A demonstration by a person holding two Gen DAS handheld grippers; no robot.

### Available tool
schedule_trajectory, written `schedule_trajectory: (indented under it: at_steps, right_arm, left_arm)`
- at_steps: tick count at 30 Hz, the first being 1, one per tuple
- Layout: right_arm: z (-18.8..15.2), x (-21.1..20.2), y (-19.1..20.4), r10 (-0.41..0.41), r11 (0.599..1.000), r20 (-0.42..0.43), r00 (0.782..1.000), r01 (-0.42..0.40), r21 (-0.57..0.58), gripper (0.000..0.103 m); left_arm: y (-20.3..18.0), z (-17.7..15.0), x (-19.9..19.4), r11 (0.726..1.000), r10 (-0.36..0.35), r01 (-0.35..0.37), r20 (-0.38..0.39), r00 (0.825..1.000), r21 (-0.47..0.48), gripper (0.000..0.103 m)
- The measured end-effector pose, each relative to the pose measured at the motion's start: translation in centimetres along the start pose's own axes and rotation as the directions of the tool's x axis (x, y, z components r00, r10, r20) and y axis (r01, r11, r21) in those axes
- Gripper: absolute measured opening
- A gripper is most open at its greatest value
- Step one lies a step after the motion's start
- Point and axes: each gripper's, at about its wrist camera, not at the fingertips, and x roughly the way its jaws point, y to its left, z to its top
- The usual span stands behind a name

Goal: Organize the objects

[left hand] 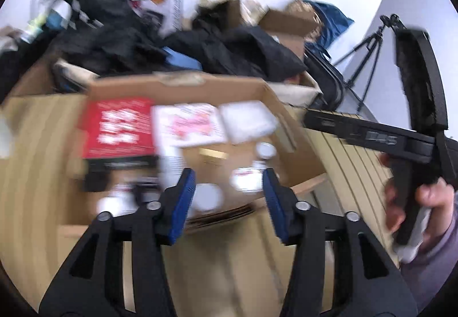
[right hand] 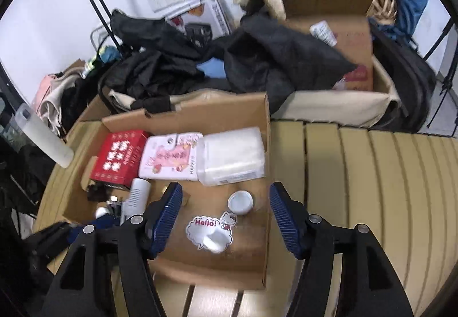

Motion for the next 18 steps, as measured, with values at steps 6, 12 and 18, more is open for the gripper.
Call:
schedule_trajectory:
  at_steps: [6, 12, 18]
  right_arm:
    - [-1.4, -8.3, 1.9, -0.051, 0.992, -0.027, 0.998, 0.048, -0.117, 0.067]
    - [-6.0, -17.2, 3.3, -0.076, 0.983, -0.042, 0.996, 0.067, -0.172, 0.069]
    - [-9.3, -21.6, 6.1, -0.087, 0.979, -0.021, 0.996, 0.081, -0.189, 0.070]
  left_arm:
    - [4.6, 1.0, -10.9, 0.974, 0.226, -0.226, 0.018, 0.974, 0.017, 0.069]
    - [5.0, -1.6, -20.5, 0.962, 0.271, -0.272, 0.061, 0.961, 0.009, 0.074]
    - [1.6, -4.4, -25.6, 0.944, 0.321, -0.326, 0.080, 0.944, 0.047, 0.074]
